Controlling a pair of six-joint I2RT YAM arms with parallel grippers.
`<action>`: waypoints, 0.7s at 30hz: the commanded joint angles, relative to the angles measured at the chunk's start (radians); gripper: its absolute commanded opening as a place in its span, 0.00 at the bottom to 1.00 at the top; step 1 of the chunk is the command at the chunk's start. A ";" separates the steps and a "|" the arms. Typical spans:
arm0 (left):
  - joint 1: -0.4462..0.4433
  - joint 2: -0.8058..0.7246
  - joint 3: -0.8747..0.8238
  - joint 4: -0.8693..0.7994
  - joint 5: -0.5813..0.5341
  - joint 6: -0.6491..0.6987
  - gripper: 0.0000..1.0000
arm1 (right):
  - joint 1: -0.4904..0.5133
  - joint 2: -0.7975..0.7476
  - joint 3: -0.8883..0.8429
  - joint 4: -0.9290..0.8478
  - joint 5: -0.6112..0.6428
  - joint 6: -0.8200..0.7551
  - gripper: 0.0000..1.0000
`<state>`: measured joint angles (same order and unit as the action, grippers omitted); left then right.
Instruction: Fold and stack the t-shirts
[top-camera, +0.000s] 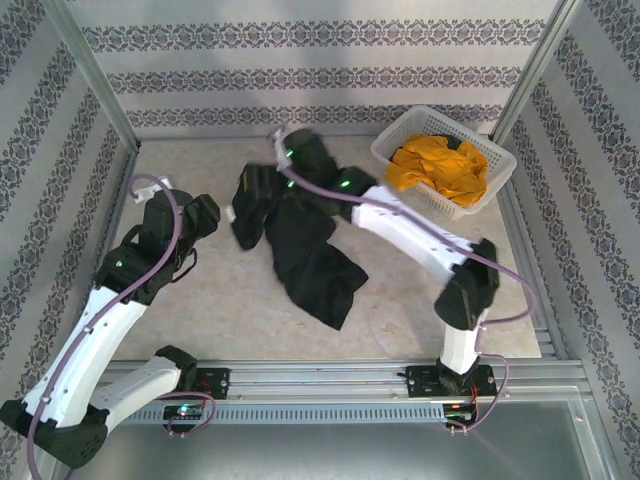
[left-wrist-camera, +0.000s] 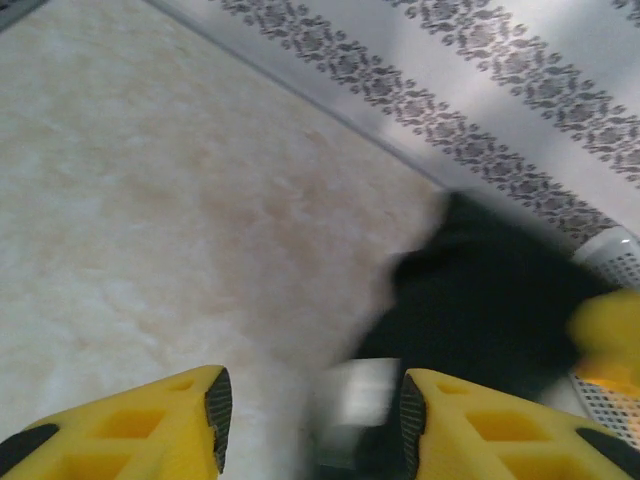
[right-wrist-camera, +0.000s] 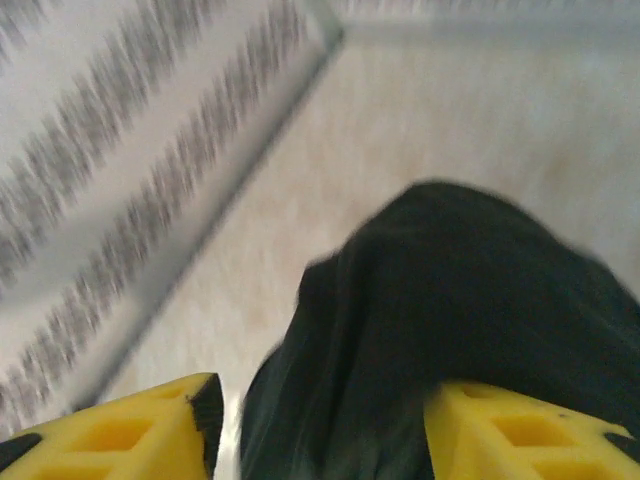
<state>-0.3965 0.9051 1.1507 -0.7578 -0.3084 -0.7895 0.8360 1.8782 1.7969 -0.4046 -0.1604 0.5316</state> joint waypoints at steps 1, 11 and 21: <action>0.020 -0.013 -0.004 -0.148 -0.022 -0.006 0.52 | 0.006 -0.102 -0.067 0.015 -0.028 0.062 0.65; 0.270 0.090 -0.196 -0.081 0.343 -0.122 0.63 | -0.104 -0.373 -0.706 -0.032 0.075 0.356 0.66; 0.412 0.329 -0.336 0.079 0.530 -0.165 0.66 | -0.087 -0.364 -0.939 -0.052 0.068 0.523 0.65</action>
<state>-0.0132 1.2018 0.8253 -0.7216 0.1608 -0.9302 0.7315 1.5002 0.8677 -0.4564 -0.1051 0.9878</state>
